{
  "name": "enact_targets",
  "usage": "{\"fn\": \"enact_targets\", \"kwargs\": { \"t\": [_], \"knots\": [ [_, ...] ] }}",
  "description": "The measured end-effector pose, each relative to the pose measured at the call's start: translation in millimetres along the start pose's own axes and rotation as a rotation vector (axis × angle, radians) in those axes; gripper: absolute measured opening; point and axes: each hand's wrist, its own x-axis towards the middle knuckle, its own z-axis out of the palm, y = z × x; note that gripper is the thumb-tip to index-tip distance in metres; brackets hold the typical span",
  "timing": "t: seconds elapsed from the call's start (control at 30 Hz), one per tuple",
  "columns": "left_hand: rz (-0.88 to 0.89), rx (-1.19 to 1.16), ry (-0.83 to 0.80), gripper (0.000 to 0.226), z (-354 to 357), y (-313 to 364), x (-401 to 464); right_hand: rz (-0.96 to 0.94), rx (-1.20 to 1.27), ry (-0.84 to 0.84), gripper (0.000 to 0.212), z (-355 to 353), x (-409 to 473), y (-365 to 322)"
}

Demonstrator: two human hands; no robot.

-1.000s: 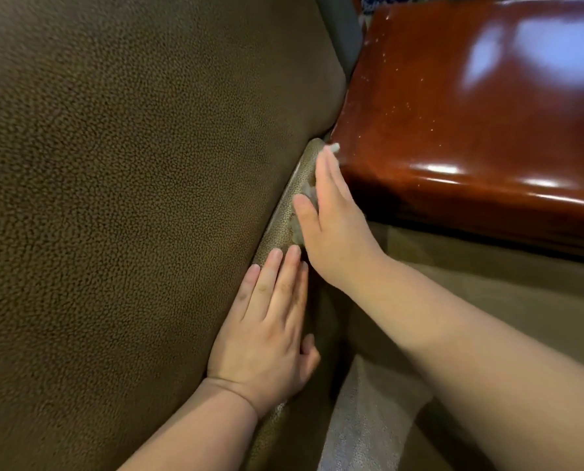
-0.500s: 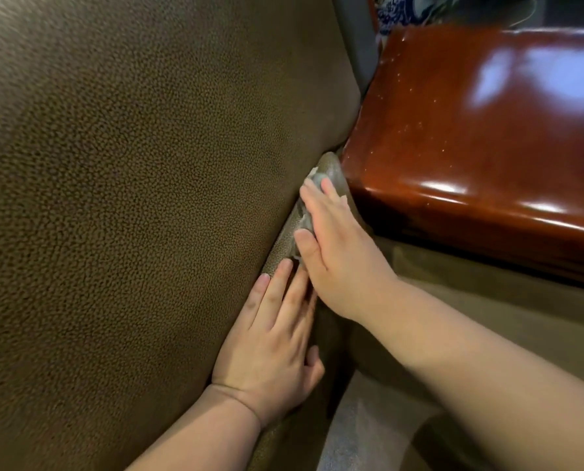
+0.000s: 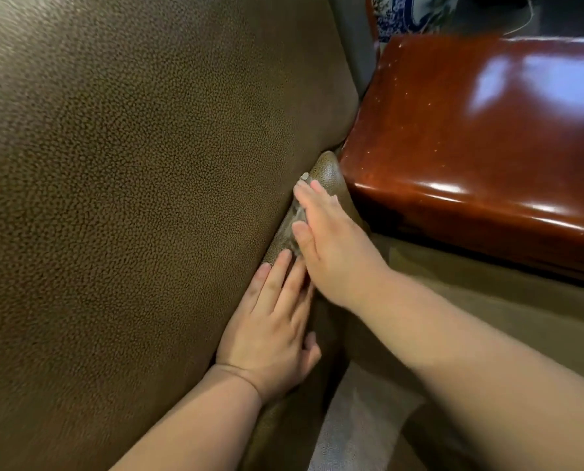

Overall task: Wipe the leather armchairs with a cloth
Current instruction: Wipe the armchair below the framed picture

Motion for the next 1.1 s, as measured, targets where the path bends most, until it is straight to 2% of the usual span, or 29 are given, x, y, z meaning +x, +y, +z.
{"fn": "enact_targets", "kwargs": {
  "t": [0.07, 0.23, 0.3, 0.4, 0.47, 0.63, 0.7, 0.77, 0.83, 0.9, 0.93, 1.1],
  "knots": [
    [-0.007, 0.010, -0.001, 0.095, -3.9, 0.1, -0.7, 0.024, -0.057, 0.011, 0.053, -9.6, 13.9, 3.5],
    [-0.004, 0.016, -0.111, 0.083, -28.3, -1.3, -8.4, 0.109, 0.007, 0.003, 0.049, -1.9, -2.6, -34.2],
    [-0.011, -0.051, -0.129, 0.079, -29.2, -1.0, -45.3, 0.057, -0.049, -0.050, 0.052, 2.3, -28.0, -49.4],
    [0.049, -0.067, -0.198, 0.084, -30.7, 0.6, -135.1, -0.133, -0.292, -0.157, 0.062, 14.3, -63.1, -53.0],
    [0.058, -0.061, -0.206, 0.088, -28.4, 2.4, -177.3, -0.127, -0.335, -0.188, 0.064, 14.4, -59.5, -43.8],
    [0.002, -0.011, -0.162, 0.095, -19.0, 10.9, -178.7, 0.083, -0.170, -0.076, 0.048, 17.5, -38.7, -28.2],
    [-0.004, -0.014, -0.160, 0.096, -18.3, 11.4, -178.6, 0.130, -0.084, 0.049, 0.052, 39.4, -52.6, -47.7],
    [-0.015, -0.025, -0.138, 0.095, -17.8, 10.5, -178.8, 0.209, -0.025, 0.080, 0.059, 62.2, -75.2, -77.1],
    [-0.014, -0.035, -0.131, 0.094, -16.3, 11.5, -179.0, 0.135, -0.063, -0.009, 0.065, 73.0, -99.4, -93.0],
    [-0.008, -0.032, -0.118, 0.095, -12.2, 12.2, -178.9, 0.028, -0.101, -0.103, 0.069, 64.6, -101.3, -83.0],
    [-0.008, -0.025, -0.117, 0.096, -9.2, 12.6, -180.3, 0.007, -0.122, -0.096, 0.070, 56.9, -91.6, -72.4],
    [0.011, -0.013, -0.093, 0.095, 3.2, 12.0, -182.4, 0.263, -0.119, 0.117, 0.071, 49.1, -45.7, -61.9]
  ]
}}
